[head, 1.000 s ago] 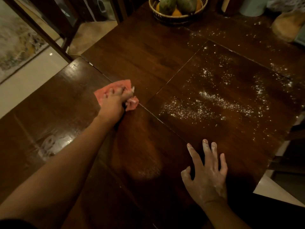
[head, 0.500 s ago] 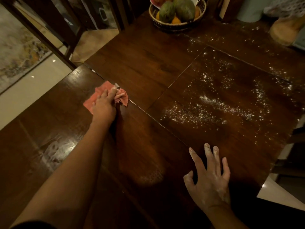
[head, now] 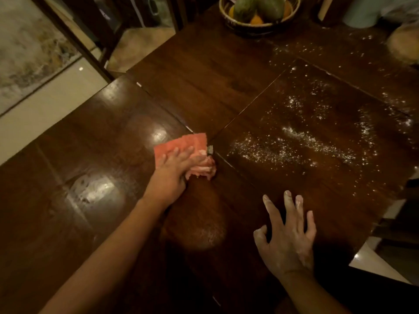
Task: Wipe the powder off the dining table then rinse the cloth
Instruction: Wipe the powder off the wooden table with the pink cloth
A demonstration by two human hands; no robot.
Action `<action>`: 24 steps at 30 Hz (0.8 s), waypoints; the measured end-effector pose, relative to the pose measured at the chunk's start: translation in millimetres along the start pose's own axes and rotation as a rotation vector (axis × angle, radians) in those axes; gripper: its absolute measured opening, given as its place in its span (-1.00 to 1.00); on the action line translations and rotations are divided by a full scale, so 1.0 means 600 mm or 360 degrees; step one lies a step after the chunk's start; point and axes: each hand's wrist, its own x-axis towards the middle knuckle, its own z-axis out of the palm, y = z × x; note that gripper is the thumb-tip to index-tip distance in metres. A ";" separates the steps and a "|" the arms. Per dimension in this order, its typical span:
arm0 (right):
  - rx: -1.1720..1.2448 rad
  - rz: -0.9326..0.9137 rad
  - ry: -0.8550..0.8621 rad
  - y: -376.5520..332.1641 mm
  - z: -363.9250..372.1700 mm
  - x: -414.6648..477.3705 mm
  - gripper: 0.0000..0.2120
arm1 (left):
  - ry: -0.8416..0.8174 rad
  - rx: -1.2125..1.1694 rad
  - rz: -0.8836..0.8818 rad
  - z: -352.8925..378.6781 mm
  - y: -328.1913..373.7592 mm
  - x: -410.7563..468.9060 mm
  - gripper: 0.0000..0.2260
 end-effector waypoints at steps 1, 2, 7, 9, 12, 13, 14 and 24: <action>-0.0007 0.0001 -0.0004 0.000 -0.001 0.000 -0.35 | 0.0068 -0.0047 -0.0098 -0.006 -0.025 -0.010 -0.41; -0.0011 -0.0001 -0.0007 -0.001 -0.001 -0.001 -0.35 | 0.0187 -0.0060 -0.0239 -0.011 -0.051 -0.024 -0.43; 0.0002 -0.0007 0.0008 -0.001 -0.002 -0.001 -0.33 | 0.0778 -0.0063 -0.1259 -0.006 -0.101 -0.155 -0.47; 0.0030 -0.0021 0.0021 -0.001 -0.002 -0.002 -0.34 | 0.0746 0.0019 -0.1259 0.020 -0.070 -0.209 -0.45; 0.0045 -0.0031 0.0042 -0.002 0.000 -0.002 -0.34 | 0.0441 0.0019 -0.0795 0.088 0.007 -0.304 -0.32; 0.0053 -0.0031 0.0041 -0.003 0.000 -0.003 -0.34 | 0.0342 0.0069 -0.0599 0.110 0.039 -0.345 -0.31; 0.0064 -0.0032 0.0040 -0.003 0.000 -0.004 -0.34 | 0.0268 0.0132 -0.0397 0.128 0.069 -0.384 -0.34; 0.0055 -0.0050 0.0065 -0.003 0.007 -0.004 -0.36 | 0.0610 -0.0121 -0.1358 0.095 0.068 -0.434 -0.28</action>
